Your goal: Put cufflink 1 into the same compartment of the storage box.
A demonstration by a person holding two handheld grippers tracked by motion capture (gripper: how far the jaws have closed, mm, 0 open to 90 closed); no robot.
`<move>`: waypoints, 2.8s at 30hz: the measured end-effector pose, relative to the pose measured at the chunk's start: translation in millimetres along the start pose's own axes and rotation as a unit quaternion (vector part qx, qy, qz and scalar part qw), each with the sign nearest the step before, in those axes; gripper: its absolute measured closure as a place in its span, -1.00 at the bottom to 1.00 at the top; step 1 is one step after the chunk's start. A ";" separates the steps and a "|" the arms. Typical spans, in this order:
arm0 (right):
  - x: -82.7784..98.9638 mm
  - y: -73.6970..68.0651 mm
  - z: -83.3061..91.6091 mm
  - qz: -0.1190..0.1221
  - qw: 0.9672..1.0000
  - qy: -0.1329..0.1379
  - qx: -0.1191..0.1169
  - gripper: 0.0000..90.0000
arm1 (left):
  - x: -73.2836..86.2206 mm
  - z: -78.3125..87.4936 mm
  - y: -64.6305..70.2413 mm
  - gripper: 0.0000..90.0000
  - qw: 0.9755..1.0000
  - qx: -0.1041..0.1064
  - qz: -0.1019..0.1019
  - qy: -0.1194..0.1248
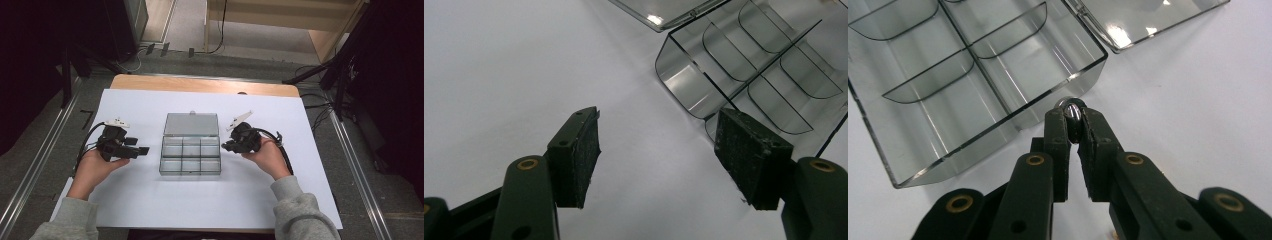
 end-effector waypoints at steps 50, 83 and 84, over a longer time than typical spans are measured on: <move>-22.4 -33.7 27.6 0.021 0.998 0.042 -0.048 0.86 | -2.6 -1.0 0.2 -0.40 1.000 0.002 0.008 0.015; -21.8 -59.2 -7.0 0.047 0.996 -0.009 -0.072 0.86 | -2.1 -1.6 0.7 -0.40 1.000 0.004 0.008 0.012; -21.7 -60.0 -8.7 0.051 0.996 -0.011 -0.073 0.86 | -2.0 -1.6 0.7 -0.40 1.000 0.005 0.007 0.012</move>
Point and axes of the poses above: each handheld gripper's, and its own axes: z roughly backward along the jaws, x roughly out of its underside, y roughly to its right, the point moved 6 cm from there along -z, roughly forward along the jaws, and after that the axes turned 1 degree about -z, right-handed, at the moved point
